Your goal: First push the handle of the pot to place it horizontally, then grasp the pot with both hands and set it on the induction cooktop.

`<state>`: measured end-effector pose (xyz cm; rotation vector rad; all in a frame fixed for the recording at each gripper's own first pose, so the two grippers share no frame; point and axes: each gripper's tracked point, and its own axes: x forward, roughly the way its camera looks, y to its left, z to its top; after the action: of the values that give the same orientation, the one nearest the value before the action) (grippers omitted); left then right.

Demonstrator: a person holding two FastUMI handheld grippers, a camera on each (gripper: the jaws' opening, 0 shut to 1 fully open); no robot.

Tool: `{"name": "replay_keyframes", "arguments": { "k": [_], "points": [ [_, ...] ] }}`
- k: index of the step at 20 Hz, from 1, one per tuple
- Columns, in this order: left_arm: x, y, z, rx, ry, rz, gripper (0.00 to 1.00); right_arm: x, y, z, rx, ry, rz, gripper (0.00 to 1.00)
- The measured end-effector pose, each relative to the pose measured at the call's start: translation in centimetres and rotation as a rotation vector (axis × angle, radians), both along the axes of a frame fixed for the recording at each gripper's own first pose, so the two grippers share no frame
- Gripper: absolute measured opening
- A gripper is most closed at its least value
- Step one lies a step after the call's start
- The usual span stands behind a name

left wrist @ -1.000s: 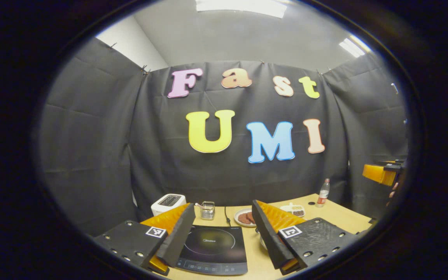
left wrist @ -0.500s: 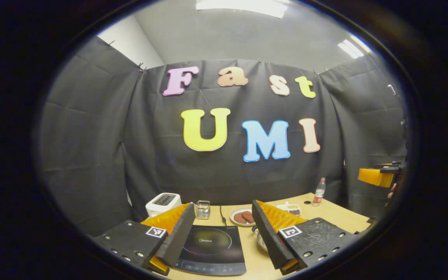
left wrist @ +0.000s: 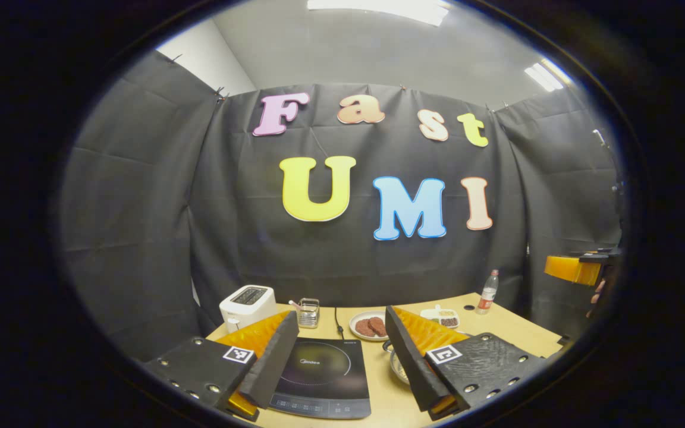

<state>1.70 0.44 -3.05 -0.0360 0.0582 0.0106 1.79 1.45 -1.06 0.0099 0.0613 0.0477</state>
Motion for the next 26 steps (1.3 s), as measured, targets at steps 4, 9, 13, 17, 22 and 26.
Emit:
{"name": "replay_keyframes", "arguments": {
  "k": [4,9,13,17,22,26],
  "points": [
    [0.3,0.1,-0.9,-0.004,0.020,0.007,0.89,0.8,0.1,-0.5,0.002,0.027,0.002,0.98],
    [0.2,-0.6,-2.1,0.026,0.037,-0.009,0.89,2.4,0.5,0.0,-0.015,0.041,0.016,0.98],
    [0.5,-0.8,-2.3,0.015,0.036,-0.015,0.89,3.1,2.1,-1.0,-0.024,0.101,0.071,0.98],
    [0.5,-0.3,-2.2,0.039,0.038,-0.010,0.87,3.5,3.5,-2.5,-0.031,0.197,0.126,0.98],
    [0.6,0.5,-2.3,0.050,0.050,0.003,0.89,4.2,4.2,-4.6,-0.072,0.277,0.149,0.86],
    [0.9,0.5,-2.2,0.037,0.067,0.026,0.89,5.0,4.7,-6.0,-0.103,0.332,0.181,0.39]
  ]
}}
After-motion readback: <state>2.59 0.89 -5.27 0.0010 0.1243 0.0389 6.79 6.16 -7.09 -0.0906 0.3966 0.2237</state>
